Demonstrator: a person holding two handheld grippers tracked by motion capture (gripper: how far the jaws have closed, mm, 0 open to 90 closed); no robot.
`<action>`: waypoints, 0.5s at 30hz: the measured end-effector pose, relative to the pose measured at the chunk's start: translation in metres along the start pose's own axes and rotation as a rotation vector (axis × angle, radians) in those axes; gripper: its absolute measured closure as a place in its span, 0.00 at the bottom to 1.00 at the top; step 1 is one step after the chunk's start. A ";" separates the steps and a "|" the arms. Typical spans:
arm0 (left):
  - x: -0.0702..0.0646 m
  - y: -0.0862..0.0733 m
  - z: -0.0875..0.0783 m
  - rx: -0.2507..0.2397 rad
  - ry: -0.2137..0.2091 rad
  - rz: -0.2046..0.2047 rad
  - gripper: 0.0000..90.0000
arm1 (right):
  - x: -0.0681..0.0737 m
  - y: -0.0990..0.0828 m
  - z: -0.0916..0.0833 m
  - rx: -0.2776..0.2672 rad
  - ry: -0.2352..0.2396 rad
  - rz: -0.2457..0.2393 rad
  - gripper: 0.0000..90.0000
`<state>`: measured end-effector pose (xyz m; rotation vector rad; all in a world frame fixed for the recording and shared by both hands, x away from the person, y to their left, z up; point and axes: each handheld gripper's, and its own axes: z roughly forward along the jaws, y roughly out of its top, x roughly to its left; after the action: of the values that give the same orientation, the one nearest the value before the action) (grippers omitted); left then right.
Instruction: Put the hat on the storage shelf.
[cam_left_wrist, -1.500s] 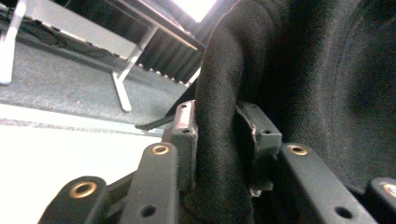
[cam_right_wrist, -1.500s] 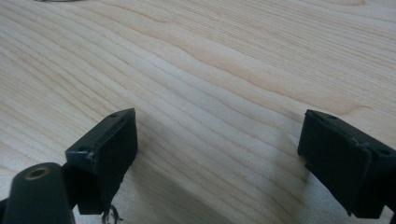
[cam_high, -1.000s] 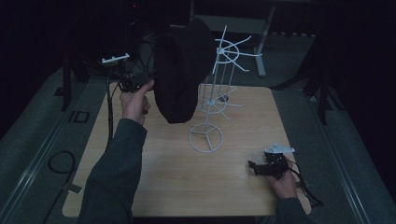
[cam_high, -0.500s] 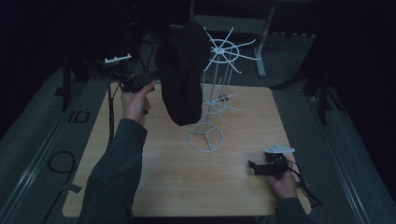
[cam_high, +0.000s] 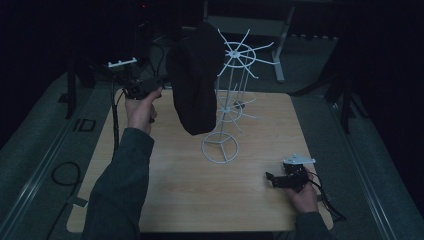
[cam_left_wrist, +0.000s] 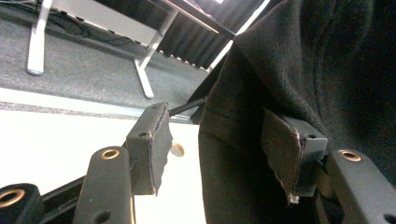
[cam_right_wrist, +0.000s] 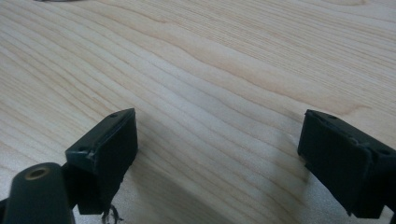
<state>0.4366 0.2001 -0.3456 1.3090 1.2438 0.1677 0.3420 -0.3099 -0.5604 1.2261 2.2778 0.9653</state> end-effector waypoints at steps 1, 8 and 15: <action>0.000 0.000 -0.001 -0.001 0.008 0.006 0.48 | 0.000 0.000 0.000 0.000 0.000 0.000 0.13; 0.001 0.002 -0.008 0.003 0.058 0.034 0.49 | 0.000 0.000 0.000 0.001 0.000 0.000 0.13; 0.006 0.001 -0.017 0.007 0.110 0.067 0.49 | 0.000 0.000 0.000 0.000 0.000 -0.001 0.13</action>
<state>0.4270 0.2149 -0.3441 1.3630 1.2952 0.2865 0.3421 -0.3100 -0.5604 1.2245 2.2788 0.9644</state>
